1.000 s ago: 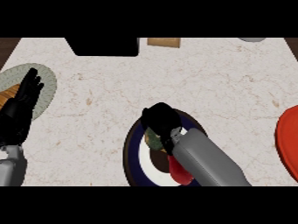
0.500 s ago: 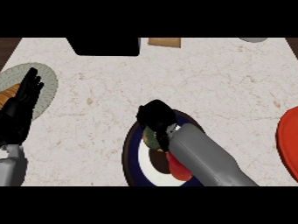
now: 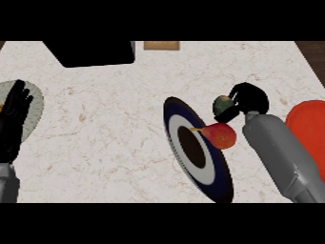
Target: Pick the squash from the plate and place it in the bowl
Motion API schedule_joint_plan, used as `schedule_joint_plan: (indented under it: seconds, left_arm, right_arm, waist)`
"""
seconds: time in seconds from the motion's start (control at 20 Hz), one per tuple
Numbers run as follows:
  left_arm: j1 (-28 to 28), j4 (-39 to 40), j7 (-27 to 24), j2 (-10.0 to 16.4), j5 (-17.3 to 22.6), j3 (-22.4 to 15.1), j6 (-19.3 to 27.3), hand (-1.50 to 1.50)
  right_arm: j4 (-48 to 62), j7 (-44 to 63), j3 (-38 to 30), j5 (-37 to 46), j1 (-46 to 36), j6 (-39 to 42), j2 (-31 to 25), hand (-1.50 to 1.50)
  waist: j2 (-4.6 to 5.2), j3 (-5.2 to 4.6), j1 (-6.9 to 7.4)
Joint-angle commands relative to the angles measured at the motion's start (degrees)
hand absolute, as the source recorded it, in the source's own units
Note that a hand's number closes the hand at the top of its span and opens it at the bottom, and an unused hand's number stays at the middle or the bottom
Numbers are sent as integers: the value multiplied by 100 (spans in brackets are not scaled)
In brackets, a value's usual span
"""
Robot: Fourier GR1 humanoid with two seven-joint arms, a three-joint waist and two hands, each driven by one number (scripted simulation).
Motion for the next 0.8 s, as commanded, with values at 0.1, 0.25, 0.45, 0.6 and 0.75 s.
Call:
schedule_joint_plan:
  seconds: [0.1,0.25,0.45,0.6,0.75]
  left_arm:
    - [-11,-80,63,-10,47,-102,-127,0]
    - [-293,-32,154,-11,2,-182,-117,0]
    - [-167,61,58,-20,20,-104,-98,0]
    - [-148,-22,97,-30,0,-177,-134,0]
    - [-203,-6,199,-52,-26,-181,-81,0]
  right_arm:
    - [593,2731,-1083,311,-522,-1072,-769,150]
    - [672,3869,-855,1050,-1120,-1259,-1104,150]
    - [457,4645,-570,1993,-1814,-1239,-1523,150]
    - [271,5099,-565,2481,-1973,-1349,-1453,150]
    - [260,5123,-855,2829,-2111,-1096,-1548,150]
  waist:
    - [22,-16,341]
    - [19,-23,430]
    - [-46,-39,442]
    - [-55,-22,430]
    - [-55,-16,379]
